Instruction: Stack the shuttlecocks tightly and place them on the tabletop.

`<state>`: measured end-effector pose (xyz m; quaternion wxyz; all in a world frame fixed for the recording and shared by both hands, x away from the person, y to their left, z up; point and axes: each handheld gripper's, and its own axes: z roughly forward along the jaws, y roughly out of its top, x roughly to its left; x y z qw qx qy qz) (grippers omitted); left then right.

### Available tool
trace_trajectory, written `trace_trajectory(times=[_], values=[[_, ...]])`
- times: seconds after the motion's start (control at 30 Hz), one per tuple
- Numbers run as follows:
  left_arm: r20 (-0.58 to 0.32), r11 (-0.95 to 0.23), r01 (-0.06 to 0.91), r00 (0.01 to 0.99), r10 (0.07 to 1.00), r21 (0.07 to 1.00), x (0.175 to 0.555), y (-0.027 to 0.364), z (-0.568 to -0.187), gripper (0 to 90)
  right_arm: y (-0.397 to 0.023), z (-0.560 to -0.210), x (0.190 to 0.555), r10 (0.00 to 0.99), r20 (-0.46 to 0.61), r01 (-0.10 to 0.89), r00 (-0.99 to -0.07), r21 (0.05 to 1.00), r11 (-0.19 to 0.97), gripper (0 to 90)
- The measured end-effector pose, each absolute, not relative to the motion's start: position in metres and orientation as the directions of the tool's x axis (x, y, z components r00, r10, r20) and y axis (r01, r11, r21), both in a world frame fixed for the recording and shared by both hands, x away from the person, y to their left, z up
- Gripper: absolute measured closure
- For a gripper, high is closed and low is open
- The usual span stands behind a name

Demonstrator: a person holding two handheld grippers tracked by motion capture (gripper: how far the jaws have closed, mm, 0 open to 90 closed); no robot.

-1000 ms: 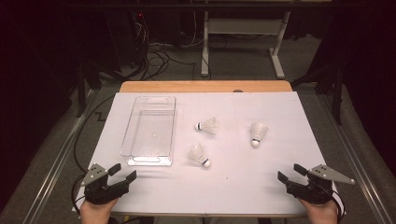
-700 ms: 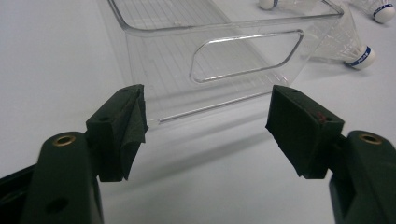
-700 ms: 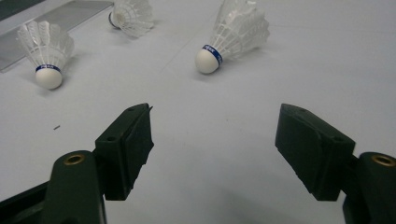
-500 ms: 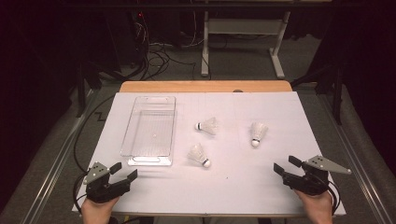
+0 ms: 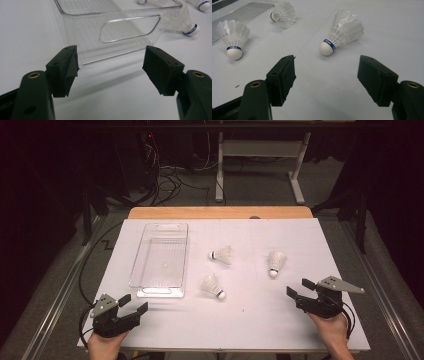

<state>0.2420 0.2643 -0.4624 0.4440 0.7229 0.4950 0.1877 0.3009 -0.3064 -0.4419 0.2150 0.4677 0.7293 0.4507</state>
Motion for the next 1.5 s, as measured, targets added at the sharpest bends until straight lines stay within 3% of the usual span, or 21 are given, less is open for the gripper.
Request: trace_trajectory(times=[1.5], values=[[-0.186,-0.101,0.547,0.444,0.877,0.831,0.24,0.266,-0.462,29.7,-0.276,-0.408,0.369,0.881,0.054,0.539,-0.471,0.807,0.239,39.1]])
